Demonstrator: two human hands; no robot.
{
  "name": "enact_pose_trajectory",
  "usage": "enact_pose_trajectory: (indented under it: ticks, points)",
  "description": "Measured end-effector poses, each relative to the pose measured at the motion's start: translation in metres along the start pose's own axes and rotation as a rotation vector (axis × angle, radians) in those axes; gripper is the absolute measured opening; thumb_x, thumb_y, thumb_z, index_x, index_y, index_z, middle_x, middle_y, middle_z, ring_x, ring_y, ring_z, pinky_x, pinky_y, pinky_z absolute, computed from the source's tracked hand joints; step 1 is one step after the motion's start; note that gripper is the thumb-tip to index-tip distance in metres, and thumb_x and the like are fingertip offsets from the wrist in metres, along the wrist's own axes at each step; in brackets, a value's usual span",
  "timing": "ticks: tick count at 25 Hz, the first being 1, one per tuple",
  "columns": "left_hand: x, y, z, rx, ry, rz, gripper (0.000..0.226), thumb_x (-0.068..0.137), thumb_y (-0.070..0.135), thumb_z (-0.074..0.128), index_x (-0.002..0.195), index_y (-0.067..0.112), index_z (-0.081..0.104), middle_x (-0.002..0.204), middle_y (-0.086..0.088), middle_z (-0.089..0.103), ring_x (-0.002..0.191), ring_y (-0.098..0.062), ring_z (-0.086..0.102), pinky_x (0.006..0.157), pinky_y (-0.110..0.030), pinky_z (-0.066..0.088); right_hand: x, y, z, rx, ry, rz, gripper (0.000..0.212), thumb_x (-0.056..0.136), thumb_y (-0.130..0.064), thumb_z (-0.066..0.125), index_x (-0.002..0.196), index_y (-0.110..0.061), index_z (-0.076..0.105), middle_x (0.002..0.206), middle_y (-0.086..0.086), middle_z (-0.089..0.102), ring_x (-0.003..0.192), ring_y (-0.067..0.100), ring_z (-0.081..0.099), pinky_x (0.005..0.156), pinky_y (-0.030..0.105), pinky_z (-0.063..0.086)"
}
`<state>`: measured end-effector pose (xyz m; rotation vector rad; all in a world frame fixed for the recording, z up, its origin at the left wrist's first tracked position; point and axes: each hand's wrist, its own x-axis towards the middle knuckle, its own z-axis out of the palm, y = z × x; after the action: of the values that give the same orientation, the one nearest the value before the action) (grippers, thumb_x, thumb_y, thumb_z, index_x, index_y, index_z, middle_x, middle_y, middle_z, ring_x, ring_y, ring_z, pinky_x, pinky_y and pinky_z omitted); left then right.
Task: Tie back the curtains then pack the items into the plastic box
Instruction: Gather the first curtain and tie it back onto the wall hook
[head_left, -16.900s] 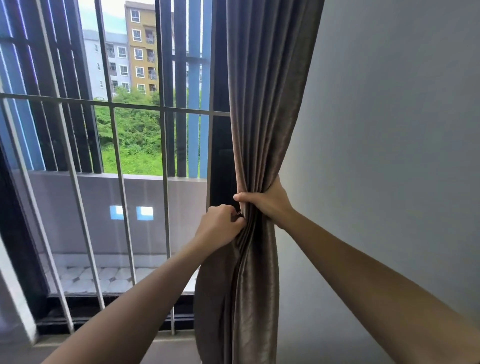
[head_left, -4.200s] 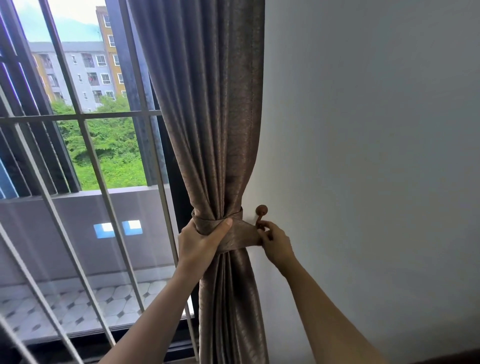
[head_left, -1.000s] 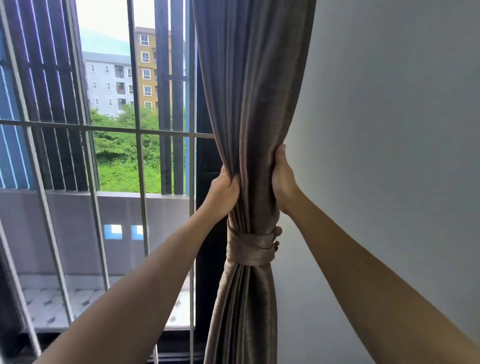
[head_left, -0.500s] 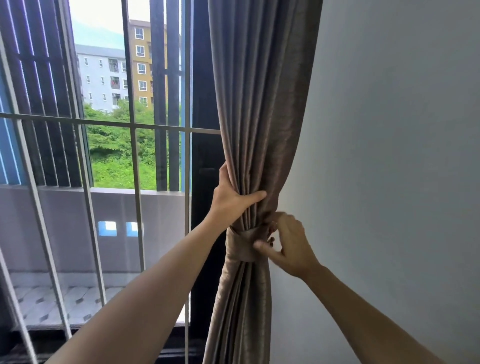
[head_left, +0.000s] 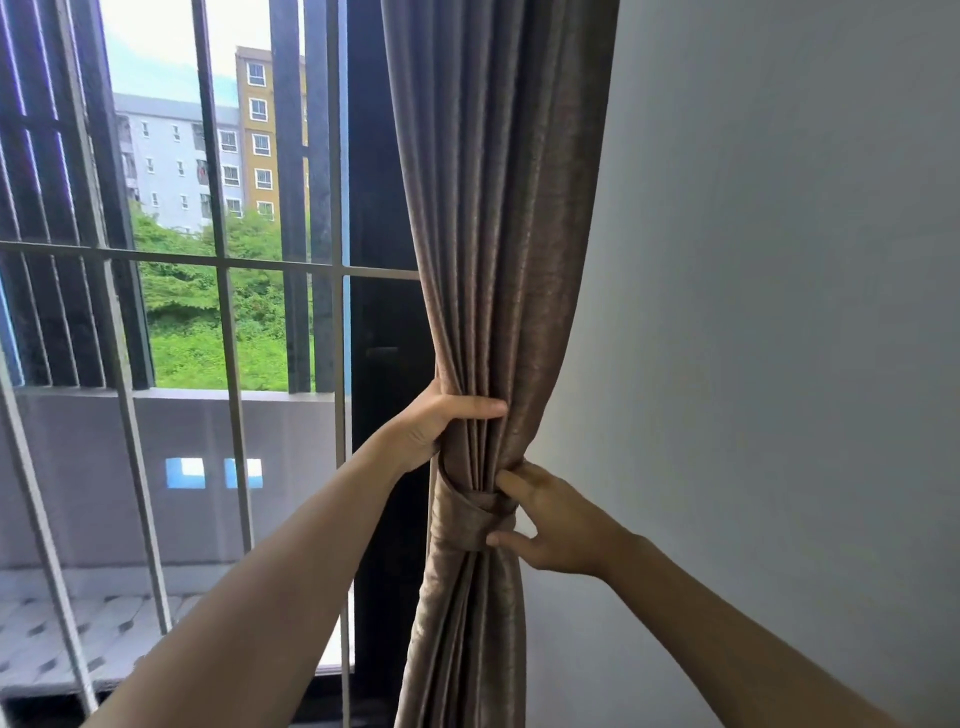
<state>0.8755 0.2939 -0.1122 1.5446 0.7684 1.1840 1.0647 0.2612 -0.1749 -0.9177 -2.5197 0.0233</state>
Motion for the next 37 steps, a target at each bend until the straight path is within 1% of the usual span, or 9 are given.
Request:
enact_pose_trajectory:
  ticks: [5,9,11,13,18,22,28,32,37]
  points:
    - [-0.010,0.005,0.012,0.163,0.213,0.127,0.103,0.056,0.025,0.086,0.140,0.021,0.025,0.127,0.004,0.050,0.117,-0.015,0.051,0.101,-0.032,0.043,-0.001,-0.001,0.006,-0.182,0.078,0.007,0.036,0.089,-0.028,0.059,0.118,-0.009,0.052,0.116,0.012,0.061,0.101,0.028,0.054,0.088,0.040,0.048]
    - [-0.031,0.023,0.031,0.933,0.838,0.927,0.075,0.072,0.033,0.074,0.131,0.020,0.031,0.134,-0.008,0.031,0.127,-0.023,0.034,0.109,-0.039,0.032,-0.002,-0.009,0.018,-0.157,0.108,0.034,0.032,0.093,-0.026,0.054,0.121,-0.010,0.050,0.125,0.012,0.057,0.109,0.027,0.053,0.092,0.035,0.046]
    - [-0.030,0.063,0.039,1.344,0.476,1.183,0.059,0.077,0.025,0.065,0.130,0.017,0.040,0.137,-0.008,0.038,0.129,-0.024,0.037,0.110,-0.051,0.031,-0.001,-0.010,0.016,-0.177,0.128,0.031,0.030,0.093,-0.026,0.055,0.118,-0.009,0.051,0.124,0.012,0.057,0.109,0.027,0.054,0.089,0.034,0.045]
    - [-0.024,0.106,0.048,1.830,-0.121,0.887,0.064,0.080,0.025,0.053,0.142,0.021,0.035,0.152,-0.003,0.031,0.142,-0.020,0.024,0.117,-0.049,0.006,0.001,-0.010,0.013,-0.233,0.147,0.014,0.031,0.089,-0.029,0.060,0.111,-0.008,0.054,0.116,0.013,0.062,0.103,0.029,0.056,0.084,0.035,0.047]
    - [0.013,0.112,0.063,2.596,-0.479,0.452,0.055,0.092,0.035,0.028,0.146,0.023,0.029,0.153,0.000,0.031,0.146,-0.021,0.012,0.116,-0.046,-0.010,0.000,-0.012,0.015,-0.364,0.237,0.009,0.031,0.074,-0.037,0.073,0.087,-0.015,0.057,0.086,0.004,0.068,0.078,0.024,0.063,0.067,0.033,0.052]
    - [0.004,0.114,0.059,2.590,-0.667,0.481,0.053,0.088,0.048,0.031,0.125,0.019,0.056,0.126,-0.001,0.056,0.123,-0.019,0.044,0.119,-0.047,0.002,-0.002,-0.010,0.009,-0.452,0.241,-0.017,0.032,0.067,-0.040,0.078,0.082,-0.020,0.058,0.077,-0.004,0.069,0.074,0.018,0.065,0.069,0.031,0.052]
    - [-0.008,0.079,0.035,2.725,-0.802,0.462,0.086,0.071,0.053,0.070,0.139,0.012,0.036,0.137,-0.007,0.048,0.128,-0.028,0.043,0.115,-0.049,0.014,0.004,-0.010,0.008,-0.469,0.169,-0.037,0.023,0.071,-0.029,0.077,0.082,-0.018,0.060,0.077,-0.001,0.071,0.074,0.022,0.065,0.072,0.034,0.051]
    - [-0.014,0.069,0.020,2.602,-0.727,1.091,0.003,0.080,0.013,0.065,0.083,0.016,0.066,0.079,0.003,0.064,0.077,-0.018,0.059,0.086,-0.035,0.047,-0.006,-0.003,0.004,-0.451,0.166,0.004,0.015,0.076,-0.026,0.071,0.080,-0.015,0.060,0.077,0.000,0.069,0.077,0.024,0.064,0.072,0.037,0.047]
    - [-0.029,0.070,-0.012,2.275,-0.501,1.612,0.018,0.086,0.008,0.061,0.071,0.015,0.054,0.067,0.001,0.054,0.062,-0.016,0.052,0.073,-0.031,0.050,-0.007,0.007,-0.010,-0.368,0.077,0.038,0.017,0.093,-0.027,0.052,0.097,-0.012,0.058,0.103,0.002,0.064,0.104,0.025,0.053,0.094,0.039,0.029]
